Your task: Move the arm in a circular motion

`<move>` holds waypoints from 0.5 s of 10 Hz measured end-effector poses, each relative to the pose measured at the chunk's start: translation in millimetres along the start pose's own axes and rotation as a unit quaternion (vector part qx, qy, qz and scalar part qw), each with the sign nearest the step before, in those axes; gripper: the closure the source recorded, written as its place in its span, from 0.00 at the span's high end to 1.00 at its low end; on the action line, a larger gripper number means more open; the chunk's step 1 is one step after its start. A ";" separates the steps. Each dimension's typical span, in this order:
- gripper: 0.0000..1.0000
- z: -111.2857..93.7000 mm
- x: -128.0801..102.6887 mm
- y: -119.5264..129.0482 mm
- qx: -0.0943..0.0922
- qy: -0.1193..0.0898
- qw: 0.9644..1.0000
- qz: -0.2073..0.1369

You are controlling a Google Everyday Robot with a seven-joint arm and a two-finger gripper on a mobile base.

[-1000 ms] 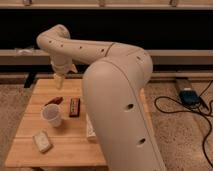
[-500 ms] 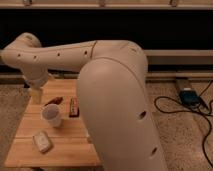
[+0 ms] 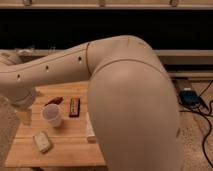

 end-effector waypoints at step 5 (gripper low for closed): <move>0.80 9.8 115.0 1.4 -0.046 0.035 0.993 0.100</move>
